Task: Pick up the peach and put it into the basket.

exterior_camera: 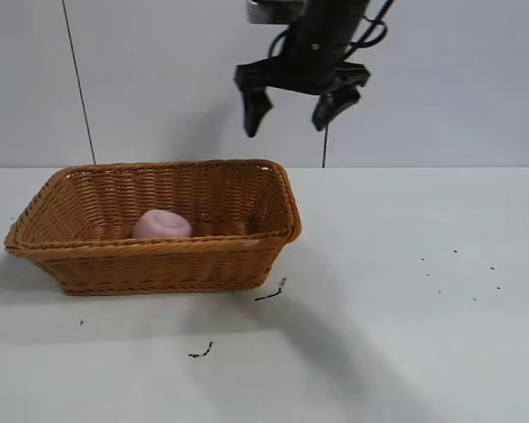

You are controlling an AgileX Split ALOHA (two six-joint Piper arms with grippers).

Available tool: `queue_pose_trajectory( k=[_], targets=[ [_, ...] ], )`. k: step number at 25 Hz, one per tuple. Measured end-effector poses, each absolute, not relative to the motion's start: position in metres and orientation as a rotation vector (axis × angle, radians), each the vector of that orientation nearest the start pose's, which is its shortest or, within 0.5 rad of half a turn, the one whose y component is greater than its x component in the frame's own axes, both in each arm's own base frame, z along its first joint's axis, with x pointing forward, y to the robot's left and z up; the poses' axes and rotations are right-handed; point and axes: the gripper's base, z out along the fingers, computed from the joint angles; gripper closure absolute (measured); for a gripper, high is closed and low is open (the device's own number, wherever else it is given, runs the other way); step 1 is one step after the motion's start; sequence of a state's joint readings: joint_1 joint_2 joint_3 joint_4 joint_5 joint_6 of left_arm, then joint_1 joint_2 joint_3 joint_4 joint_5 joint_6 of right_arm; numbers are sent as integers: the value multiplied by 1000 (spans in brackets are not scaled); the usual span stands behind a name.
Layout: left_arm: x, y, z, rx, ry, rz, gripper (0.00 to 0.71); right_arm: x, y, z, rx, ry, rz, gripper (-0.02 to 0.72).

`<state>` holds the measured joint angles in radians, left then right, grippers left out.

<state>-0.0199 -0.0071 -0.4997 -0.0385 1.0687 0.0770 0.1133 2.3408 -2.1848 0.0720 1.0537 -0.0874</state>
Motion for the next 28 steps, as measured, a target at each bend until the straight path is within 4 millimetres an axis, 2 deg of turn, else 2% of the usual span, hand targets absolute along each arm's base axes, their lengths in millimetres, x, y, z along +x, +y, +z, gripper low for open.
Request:
queue_pose_trajectory(
  k=[2, 6, 9, 14, 17, 20, 22, 23, 26, 28],
  targets=[
    [-6, -3, 277, 101, 2042, -10, 18, 512, 33, 222, -164, 2705, 83, 14],
    [-6, -3, 277, 101, 2042, -10, 18, 508, -7, 226, -65, 2742, 58, 14],
    [-6, -3, 277, 101, 2042, -10, 18, 502, -16, 235, -43, 2767, 56, 14],
    [-6, -3, 277, 101, 2042, -10, 18, 492, -16, 253, -49, 2779, 43, 14],
    [-6, -3, 277, 101, 2042, -10, 18, 478, -15, 266, -49, 2781, 43, 14],
    [-6, -3, 277, 101, 2042, -10, 18, 452, -13, 280, -51, 2805, 59, 14],
    [-6, -3, 277, 101, 2042, -10, 18, 426, -12, 292, -52, 2822, 62, 14],
    [-6, -3, 277, 101, 2042, -10, 18, 412, -12, 292, -53, 2846, 64, 14],
    [-6, -3, 277, 101, 2042, -10, 18, 360, -10, 306, -63, 2873, 54, 14],
    [-6, -3, 277, 101, 2042, -10, 18, 323, -9, 306, -69, 2902, 50, 14]
  ],
)
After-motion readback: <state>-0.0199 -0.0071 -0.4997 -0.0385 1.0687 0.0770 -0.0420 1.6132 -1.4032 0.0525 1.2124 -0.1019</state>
